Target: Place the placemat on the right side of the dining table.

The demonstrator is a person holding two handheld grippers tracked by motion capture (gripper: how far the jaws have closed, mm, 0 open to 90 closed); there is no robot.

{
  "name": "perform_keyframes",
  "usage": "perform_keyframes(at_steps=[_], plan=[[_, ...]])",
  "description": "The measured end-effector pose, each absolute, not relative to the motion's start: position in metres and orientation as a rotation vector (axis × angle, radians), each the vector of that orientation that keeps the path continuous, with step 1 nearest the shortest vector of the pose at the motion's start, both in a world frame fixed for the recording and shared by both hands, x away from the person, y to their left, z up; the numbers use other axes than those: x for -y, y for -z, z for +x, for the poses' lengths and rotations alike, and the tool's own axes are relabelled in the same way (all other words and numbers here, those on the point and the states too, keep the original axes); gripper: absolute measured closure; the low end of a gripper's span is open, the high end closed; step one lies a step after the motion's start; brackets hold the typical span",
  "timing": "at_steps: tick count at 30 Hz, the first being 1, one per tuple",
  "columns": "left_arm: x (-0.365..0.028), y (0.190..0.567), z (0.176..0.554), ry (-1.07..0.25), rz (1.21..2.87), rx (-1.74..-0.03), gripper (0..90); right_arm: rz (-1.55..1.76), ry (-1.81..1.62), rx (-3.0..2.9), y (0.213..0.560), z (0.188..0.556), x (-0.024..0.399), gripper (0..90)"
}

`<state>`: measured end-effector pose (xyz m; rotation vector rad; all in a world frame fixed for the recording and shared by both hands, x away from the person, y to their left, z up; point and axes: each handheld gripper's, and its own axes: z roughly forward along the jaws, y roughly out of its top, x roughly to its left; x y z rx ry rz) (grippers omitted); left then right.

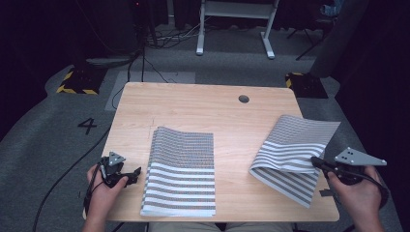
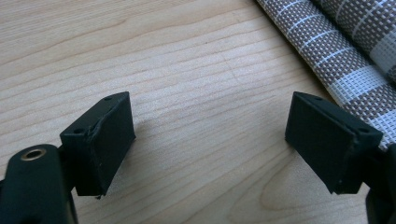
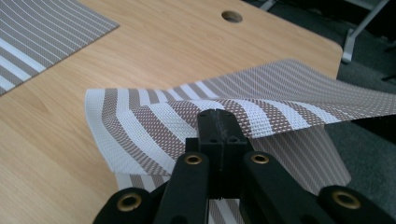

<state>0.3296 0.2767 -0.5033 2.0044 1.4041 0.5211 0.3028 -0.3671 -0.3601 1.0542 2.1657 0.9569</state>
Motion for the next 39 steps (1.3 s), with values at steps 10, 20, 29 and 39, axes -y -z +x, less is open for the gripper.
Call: perform_keyframes(at_steps=[10, 20, 29, 39], plan=[[-0.276, 0.503, 0.328, -0.523, 2.001, -1.409, 16.0, 0.868, -0.985, -2.204, 0.340, 0.340, 0.316, 90.0], [-0.276, 0.503, 0.328, -0.516, 2.003, -1.405, 16.1, 0.770, -1.014, -2.242, 0.334, 0.383, 0.273, 90.0], [-0.275, 0.503, 0.328, -0.521, 2.003, -1.404, 16.0, 0.765, -1.073, -2.267, 0.357, 0.422, 0.245, 90.0], [-0.276, 0.503, 0.328, -0.521, 2.003, -1.404, 16.0, 0.783, -1.159, -2.259, 0.373, 0.448, 0.227, 62.3]])
